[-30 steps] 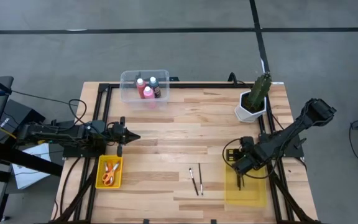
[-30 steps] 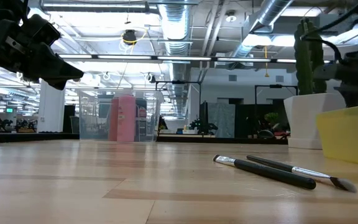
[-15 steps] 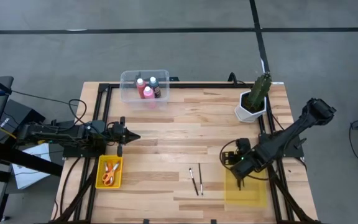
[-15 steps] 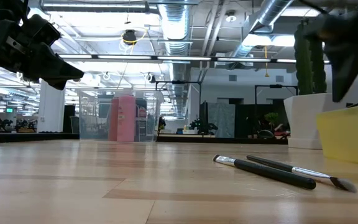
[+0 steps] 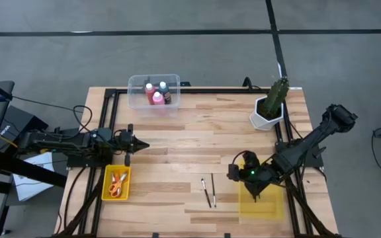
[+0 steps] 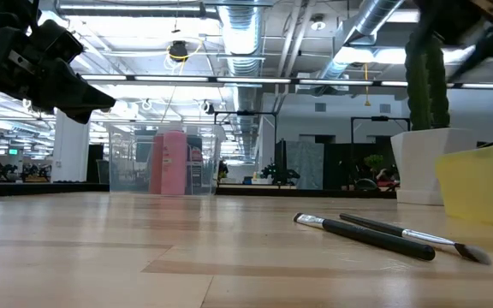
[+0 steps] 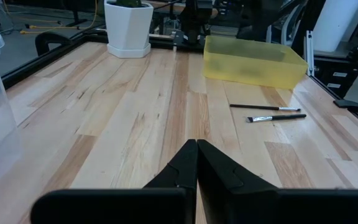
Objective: Pick & Place Paint Supplies
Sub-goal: Put the foundation brush into the yellow bin
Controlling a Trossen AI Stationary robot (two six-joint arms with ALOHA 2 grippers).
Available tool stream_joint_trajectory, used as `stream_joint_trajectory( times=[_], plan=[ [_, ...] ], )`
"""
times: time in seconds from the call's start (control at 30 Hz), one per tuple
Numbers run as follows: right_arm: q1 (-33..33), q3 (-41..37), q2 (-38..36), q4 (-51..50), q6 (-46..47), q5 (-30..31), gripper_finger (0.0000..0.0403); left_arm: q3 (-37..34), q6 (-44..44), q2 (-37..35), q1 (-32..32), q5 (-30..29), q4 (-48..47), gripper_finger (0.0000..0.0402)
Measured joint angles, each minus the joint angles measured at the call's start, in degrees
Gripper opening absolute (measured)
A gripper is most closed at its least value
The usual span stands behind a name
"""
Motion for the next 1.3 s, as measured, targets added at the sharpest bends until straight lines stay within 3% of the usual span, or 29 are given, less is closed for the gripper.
stream_joint_trajectory(
  times=[0.13, 0.27, 0.67, 0.87, 1.03, 1.17, 1.3],
  plan=[
    [-0.3, 0.2, 0.0, 7.7, -2.0, 4.5, 0.0177, 0.0, 0.0, 0.0, 0.0, 0.0, 0.0, 0.0001],
    [-2.0, 0.2, 0.0, 15.4, -10.3, 6.6, 0.0177, 0.0, 0.0, 0.0, 0.0, 0.1, 0.0, 0.0001],
    [-12.7, 0.2, 0.0, 48.9, -56.6, 6.6, 0.0177, 0.0, 0.0, 0.0, 0.0, 0.2, 0.0, 0.0001],
    [-18.5, 0.2, 0.0, 68.6, -82.0, -4.2, 0.0177, 0.0, 0.0, 0.0, 0.0, 0.2, 0.0, 0.0001],
    [-22.1, 0.7, 0.0, 79.6, -95.7, -12.4, 0.0177, 0.0, 0.0, 0.0, 0.0, 0.2, 0.0, 0.0001],
    [-24.7, 5.0, 0.0, 77.3, -103.9, -22.2, 0.0177, 0.0, 0.0, 0.0, 0.0, -0.1, 0.0, 0.0001],
    [-26.5, 13.5, 0.0, 60.8, -117.0, -32.7, 0.0177, 0.0, 0.0, 0.0, 0.0, -0.1, 0.0, 0.0001]
  ],
)
